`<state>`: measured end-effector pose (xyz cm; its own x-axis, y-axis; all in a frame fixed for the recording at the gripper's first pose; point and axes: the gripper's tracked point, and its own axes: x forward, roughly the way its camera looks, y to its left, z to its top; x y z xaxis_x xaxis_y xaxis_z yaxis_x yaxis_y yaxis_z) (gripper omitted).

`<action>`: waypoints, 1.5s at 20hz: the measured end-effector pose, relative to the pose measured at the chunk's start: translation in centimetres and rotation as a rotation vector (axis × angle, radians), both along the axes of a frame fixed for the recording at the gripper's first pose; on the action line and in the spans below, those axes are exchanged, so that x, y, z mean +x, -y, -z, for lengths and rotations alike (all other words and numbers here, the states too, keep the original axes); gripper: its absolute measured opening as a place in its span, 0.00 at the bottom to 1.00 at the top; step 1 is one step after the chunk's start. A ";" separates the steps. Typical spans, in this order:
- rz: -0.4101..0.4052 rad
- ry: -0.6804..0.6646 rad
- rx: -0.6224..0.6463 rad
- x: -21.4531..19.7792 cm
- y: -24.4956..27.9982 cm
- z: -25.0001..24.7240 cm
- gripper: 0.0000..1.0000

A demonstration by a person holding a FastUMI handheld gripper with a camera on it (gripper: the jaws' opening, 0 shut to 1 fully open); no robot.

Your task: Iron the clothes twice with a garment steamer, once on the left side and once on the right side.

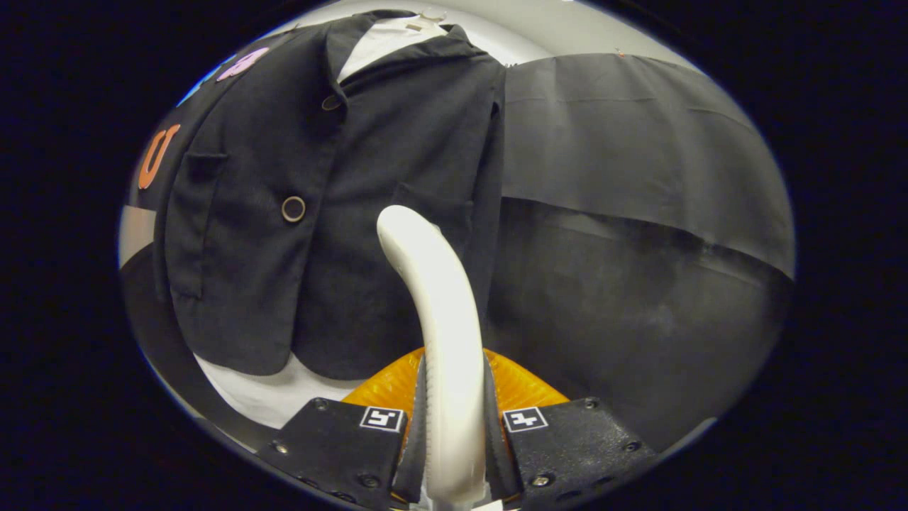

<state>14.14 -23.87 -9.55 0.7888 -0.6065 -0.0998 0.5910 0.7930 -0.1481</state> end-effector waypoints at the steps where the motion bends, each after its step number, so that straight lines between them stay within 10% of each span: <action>1: 0.002 -0.010 0.000 0.1 0.0 0.7 0.38; 19: -0.073 -0.195 -0.014 -1.3 -2.2 10.2 0.38; 30: -0.169 -0.069 0.046 -3.0 -5.8 5.0 0.38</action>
